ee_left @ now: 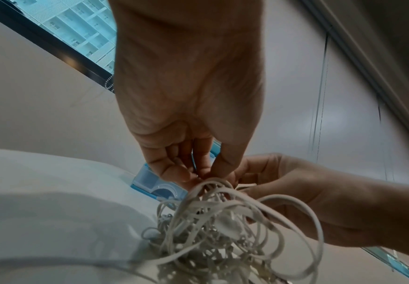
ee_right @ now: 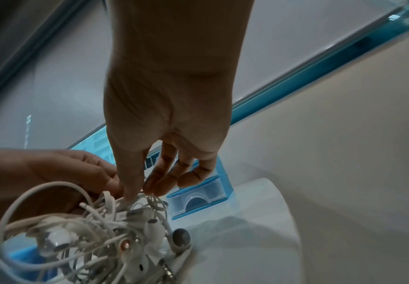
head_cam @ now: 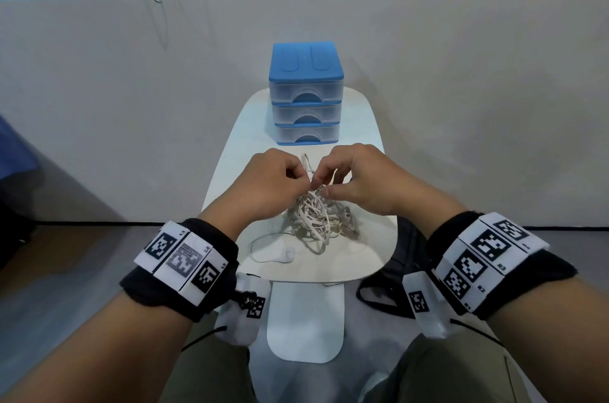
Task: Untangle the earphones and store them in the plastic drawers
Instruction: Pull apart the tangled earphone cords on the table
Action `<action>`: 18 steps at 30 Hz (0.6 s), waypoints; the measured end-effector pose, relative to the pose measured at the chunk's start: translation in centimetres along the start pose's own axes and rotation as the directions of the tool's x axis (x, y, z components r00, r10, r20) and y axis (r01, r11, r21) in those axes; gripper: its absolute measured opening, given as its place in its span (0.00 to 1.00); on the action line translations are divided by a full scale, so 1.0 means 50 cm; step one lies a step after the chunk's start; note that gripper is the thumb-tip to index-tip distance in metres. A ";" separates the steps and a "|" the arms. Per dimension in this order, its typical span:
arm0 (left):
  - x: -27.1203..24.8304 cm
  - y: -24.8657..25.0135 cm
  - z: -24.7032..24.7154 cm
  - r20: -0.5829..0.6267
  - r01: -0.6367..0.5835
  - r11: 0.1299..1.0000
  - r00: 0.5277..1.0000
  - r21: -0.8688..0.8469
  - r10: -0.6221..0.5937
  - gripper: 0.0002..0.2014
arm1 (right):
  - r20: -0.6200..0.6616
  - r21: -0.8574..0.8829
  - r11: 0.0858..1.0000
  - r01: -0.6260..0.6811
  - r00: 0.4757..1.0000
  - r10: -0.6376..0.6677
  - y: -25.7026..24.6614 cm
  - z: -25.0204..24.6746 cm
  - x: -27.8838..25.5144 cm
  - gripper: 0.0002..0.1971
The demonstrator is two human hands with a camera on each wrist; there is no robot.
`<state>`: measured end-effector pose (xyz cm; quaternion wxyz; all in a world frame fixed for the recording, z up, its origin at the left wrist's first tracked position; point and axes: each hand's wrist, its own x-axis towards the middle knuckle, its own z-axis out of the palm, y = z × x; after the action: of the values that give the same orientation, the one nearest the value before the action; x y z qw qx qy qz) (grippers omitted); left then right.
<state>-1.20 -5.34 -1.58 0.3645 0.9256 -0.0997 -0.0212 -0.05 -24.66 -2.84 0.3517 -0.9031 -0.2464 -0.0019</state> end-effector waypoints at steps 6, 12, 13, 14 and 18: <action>-0.002 -0.004 -0.004 0.011 -0.007 0.994 1.000 -0.109 0.009 0.09 | -0.034 -0.117 0.992 0.049 0.998 -0.053 -0.020 -0.003 0.021 0.07; -0.008 -0.005 -0.006 0.090 -0.019 0.955 0.995 -0.296 0.048 0.02 | -0.280 0.175 0.979 -0.103 0.948 0.149 -0.036 0.023 0.029 0.06; -0.006 -0.006 -0.003 0.093 -0.021 0.955 0.994 -0.294 0.051 0.05 | -0.315 0.245 0.964 -0.107 0.931 0.183 -0.039 0.029 0.032 0.06; -0.003 -0.009 0.001 0.097 -0.021 0.960 0.994 -0.279 0.050 0.09 | -0.344 0.323 0.940 -0.111 0.911 0.226 -0.043 0.033 0.035 0.06; 0.006 -0.011 0.007 0.047 -0.038 0.986 0.998 -0.162 0.046 0.12 | -0.370 0.438 0.889 -0.132 0.875 0.312 -0.043 0.031 0.042 0.11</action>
<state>-0.85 -5.23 -2.21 0.4359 0.8900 -0.1263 -0.0448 0.60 -21.38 -2.28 0.5716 -0.8116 -0.0499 -0.1096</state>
